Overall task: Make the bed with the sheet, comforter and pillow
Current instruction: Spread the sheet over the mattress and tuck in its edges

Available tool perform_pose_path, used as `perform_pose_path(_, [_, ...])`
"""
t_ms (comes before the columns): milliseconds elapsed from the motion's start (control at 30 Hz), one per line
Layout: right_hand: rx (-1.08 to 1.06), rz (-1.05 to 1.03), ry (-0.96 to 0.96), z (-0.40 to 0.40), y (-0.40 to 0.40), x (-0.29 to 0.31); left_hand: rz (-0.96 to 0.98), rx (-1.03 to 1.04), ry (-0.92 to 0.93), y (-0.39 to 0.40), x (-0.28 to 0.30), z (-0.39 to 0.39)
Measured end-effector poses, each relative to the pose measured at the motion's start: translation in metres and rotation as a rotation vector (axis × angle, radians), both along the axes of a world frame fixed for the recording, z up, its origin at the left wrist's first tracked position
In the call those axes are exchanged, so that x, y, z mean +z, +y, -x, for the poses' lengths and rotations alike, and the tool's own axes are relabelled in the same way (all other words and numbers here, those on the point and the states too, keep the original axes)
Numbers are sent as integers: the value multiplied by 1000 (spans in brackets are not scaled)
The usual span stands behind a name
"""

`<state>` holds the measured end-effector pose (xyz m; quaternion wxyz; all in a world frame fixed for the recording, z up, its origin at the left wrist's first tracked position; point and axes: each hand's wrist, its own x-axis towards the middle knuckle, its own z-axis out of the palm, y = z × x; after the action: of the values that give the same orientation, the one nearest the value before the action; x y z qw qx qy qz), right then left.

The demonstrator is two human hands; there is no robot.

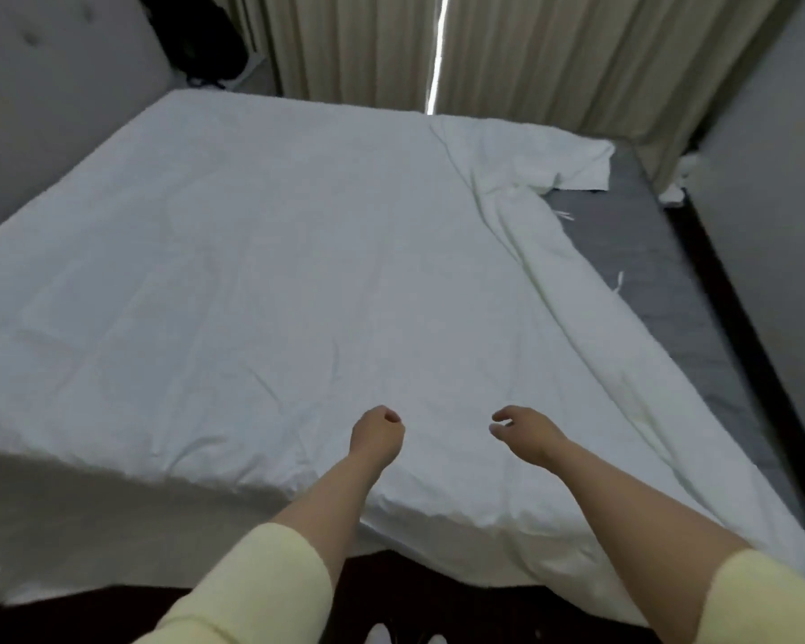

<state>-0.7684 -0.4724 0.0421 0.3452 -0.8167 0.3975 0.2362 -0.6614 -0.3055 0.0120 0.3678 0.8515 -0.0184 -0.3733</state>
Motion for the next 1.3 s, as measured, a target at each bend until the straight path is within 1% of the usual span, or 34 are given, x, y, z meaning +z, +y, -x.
perform_pose_path(133, [-188, 35, -83, 55, -50, 17, 50, -151, -80, -76, 20, 18])
perform_pose_path(233, [-337, 10, -130, 115, -90, 28, 99, -264, -66, -139, 33, 63])
perform_pose_path(333, [-478, 5, -182, 183, -139, 31, 142, -373, -9, -205, 35, 117])
perform_pose_path(400, [-522, 29, -191, 221, -173, 29, 153, -399, 24, -243, 30, 147])
perform_pose_path(533, [-589, 61, -193, 311, -256, 19, 165, -414, 47, -331, 15, 231])
perform_pose_path(700, [-553, 60, -107, 394, -346, 14, 139, -354, 120, -410, -3, 329])
perform_pose_path(800, [-501, 33, -119, 396, -395, 10, 103, -264, 138, -439, -10, 356])
perform_pose_path(967, [-344, -58, -145, 348, -444, -24, 23, -121, 96, -485, -42, 339])
perform_pose_path(1133, [-279, -100, -73, 313, -493, -68, -18, -58, 133, -534, -77, 325])
perform_pose_path(1300, [-220, -163, -53, 279, -532, -108, -84, -9, 141, -569, -101, 318])
